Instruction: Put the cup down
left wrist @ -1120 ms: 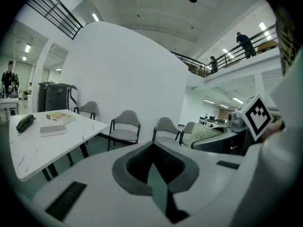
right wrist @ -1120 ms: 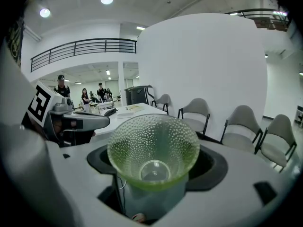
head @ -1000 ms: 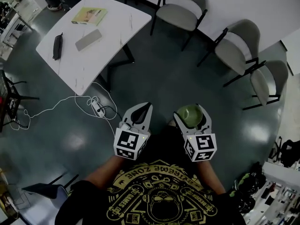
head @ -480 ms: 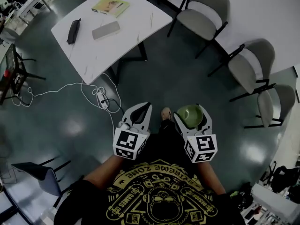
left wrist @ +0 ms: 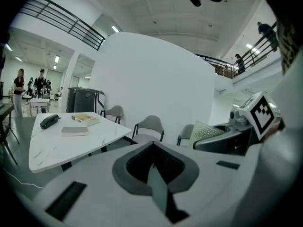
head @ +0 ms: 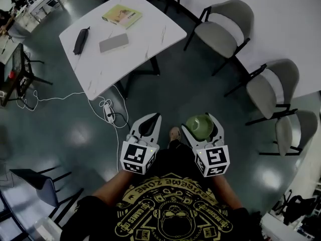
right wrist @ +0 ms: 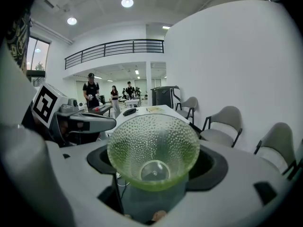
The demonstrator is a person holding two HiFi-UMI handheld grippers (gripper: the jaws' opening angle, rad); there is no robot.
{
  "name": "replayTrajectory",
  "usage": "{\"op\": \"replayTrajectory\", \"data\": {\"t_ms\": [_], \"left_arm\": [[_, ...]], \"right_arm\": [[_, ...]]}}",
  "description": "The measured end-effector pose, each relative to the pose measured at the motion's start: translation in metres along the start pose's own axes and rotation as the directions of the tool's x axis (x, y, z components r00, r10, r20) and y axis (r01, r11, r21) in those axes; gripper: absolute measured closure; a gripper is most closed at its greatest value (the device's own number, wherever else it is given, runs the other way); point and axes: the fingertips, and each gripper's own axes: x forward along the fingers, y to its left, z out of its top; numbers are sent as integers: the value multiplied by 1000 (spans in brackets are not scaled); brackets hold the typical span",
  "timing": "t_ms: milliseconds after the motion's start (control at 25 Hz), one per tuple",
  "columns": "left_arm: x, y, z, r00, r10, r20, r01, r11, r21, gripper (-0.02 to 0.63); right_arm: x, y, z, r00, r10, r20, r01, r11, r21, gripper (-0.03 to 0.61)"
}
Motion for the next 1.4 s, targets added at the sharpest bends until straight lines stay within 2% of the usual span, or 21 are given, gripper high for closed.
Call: {"op": "replayTrajectory", "data": {"t_ms": [280, 640, 920, 1160, 1400], "left_arm": [[45, -7, 0, 997, 62, -35, -62, 998, -17, 607], [69, -1, 12, 977, 205, -56, -205, 979, 0, 607], [61, 17, 20, 949, 311, -50, -312, 950, -15, 607], [49, 38, 18, 931, 362, -50, -365, 930, -51, 607], [54, 71, 21, 935, 352, -44, -355, 929, -103, 607]], "right_arm": [[24, -42, 2, 997, 74, -19, -74, 997, -4, 184], [61, -66, 7, 975, 222, -22, -223, 975, -13, 183], [86, -64, 16, 952, 304, -20, -304, 952, -31, 183], [104, -48, 22, 938, 345, -38, -347, 937, -43, 183], [124, -38, 31, 944, 325, -64, -328, 943, -54, 183]]}}
